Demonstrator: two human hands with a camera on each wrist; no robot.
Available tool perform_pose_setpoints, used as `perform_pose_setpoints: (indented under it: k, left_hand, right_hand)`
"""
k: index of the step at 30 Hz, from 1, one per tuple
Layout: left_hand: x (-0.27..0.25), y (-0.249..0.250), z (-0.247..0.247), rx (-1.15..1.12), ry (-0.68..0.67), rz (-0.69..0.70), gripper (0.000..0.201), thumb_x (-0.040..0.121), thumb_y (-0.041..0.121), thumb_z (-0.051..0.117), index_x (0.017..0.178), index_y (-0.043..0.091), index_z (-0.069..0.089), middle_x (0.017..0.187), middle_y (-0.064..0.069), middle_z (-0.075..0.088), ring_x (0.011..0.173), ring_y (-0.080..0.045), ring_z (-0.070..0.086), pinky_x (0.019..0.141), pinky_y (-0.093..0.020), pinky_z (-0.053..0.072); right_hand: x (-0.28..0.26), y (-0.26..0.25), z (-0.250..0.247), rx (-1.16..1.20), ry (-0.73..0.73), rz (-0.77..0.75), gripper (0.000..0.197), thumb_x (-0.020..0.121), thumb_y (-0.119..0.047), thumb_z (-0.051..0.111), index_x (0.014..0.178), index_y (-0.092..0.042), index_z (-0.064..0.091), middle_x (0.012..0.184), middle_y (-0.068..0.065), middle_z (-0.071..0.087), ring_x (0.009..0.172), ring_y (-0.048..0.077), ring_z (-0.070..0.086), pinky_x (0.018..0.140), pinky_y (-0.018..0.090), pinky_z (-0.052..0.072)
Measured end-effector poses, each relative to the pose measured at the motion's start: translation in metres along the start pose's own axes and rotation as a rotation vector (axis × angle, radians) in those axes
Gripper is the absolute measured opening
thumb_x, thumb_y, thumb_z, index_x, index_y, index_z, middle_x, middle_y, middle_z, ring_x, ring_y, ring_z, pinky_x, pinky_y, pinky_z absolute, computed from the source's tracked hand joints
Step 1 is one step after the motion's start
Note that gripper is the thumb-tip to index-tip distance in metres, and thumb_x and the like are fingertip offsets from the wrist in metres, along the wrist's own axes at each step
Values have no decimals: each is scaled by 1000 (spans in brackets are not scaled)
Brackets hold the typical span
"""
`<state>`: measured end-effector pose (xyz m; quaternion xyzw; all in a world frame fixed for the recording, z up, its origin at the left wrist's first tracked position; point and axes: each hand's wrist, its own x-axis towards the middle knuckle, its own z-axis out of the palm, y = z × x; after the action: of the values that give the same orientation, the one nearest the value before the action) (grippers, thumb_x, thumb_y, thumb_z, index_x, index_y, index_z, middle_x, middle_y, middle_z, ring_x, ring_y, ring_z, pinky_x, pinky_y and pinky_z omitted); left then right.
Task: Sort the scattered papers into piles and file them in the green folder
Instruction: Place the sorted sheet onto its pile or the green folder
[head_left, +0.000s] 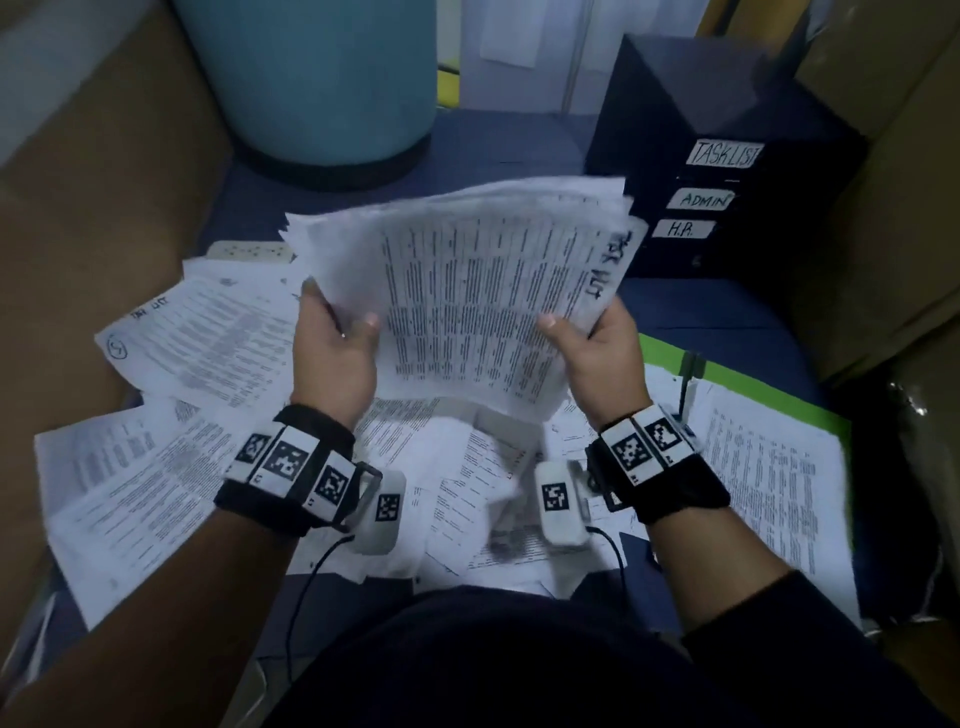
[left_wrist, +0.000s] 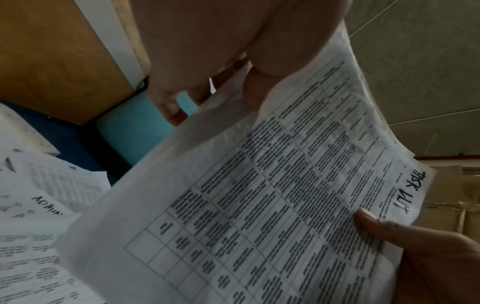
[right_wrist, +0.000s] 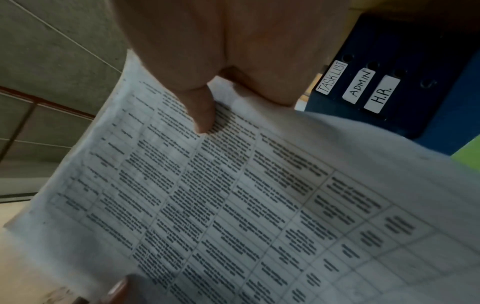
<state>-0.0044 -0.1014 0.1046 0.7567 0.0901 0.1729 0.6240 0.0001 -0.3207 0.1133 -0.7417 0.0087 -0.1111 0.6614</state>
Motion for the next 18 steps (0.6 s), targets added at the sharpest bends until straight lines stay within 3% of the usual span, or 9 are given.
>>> perform_pose_setpoints:
  k: [2,5,7,8,10,11,14,16,18]
  left_hand:
    - [-12,-19,1,37,-19,-84,32,92,0,52,114,19,39,111,5,57,103,-8,56,97,-37,47]
    - [-27,-44,5,118,-89,-203,41,93,-4,46,130,7,31,117,0,51,112,-19,52,92,-30,42]
    - [-31,-51,6,171,-113,-235,34,94,-4,42,125,7,33,115,-4,51,109,-24,53,87,-31,44]
    - [-31,-50,6,191,-108,-229,27,94,-4,40,118,8,36,110,-6,53,103,-26,55,79,-29,47]
    - [-28,-44,6,197,-73,-202,19,95,-3,38,108,10,38,100,-2,55,89,-20,56,62,-19,42]
    - [-26,-39,6,175,-51,-179,19,94,-3,37,106,12,39,96,3,55,85,-13,55,61,-17,40]
    - [-20,-24,4,66,-7,-113,24,95,-3,38,107,18,38,96,17,53,87,7,51,71,-14,41]
    - [-19,-26,4,58,-3,-111,27,95,-3,39,109,20,37,99,15,53,89,7,50,75,-14,41]
    - [-24,-36,4,83,-48,-159,32,93,-6,39,115,17,38,104,11,53,94,-2,53,77,-18,42]
  right_hand:
    - [-9,27,2,-55,-64,94,29,83,-7,67,104,-22,55,105,-3,67,96,11,65,87,36,54]
    - [-25,60,8,-208,-133,234,26,88,-11,63,107,-18,49,102,-5,62,93,11,60,90,40,50]
    - [-29,70,11,-276,-130,282,22,93,-10,55,114,-11,48,104,-2,60,97,17,59,86,34,49]
    - [-29,71,13,-296,-119,291,20,95,-9,51,115,-10,48,104,0,61,99,21,59,81,31,48]
    - [-25,65,14,-311,-85,274,18,96,-9,46,113,-10,50,103,3,63,97,24,60,73,29,47]
    - [-22,59,14,-285,-69,256,17,96,-8,46,112,-11,51,101,1,63,93,21,60,71,28,46]
    - [-16,39,11,-194,-28,186,16,95,-6,48,108,-14,52,92,-6,62,83,8,57,74,27,47]
    - [-16,40,9,-189,-10,188,14,93,-5,50,107,-9,51,101,4,64,91,16,60,81,30,48]
    - [-20,52,9,-256,-29,259,19,92,-7,52,111,-9,50,115,6,63,104,22,59,86,33,48]
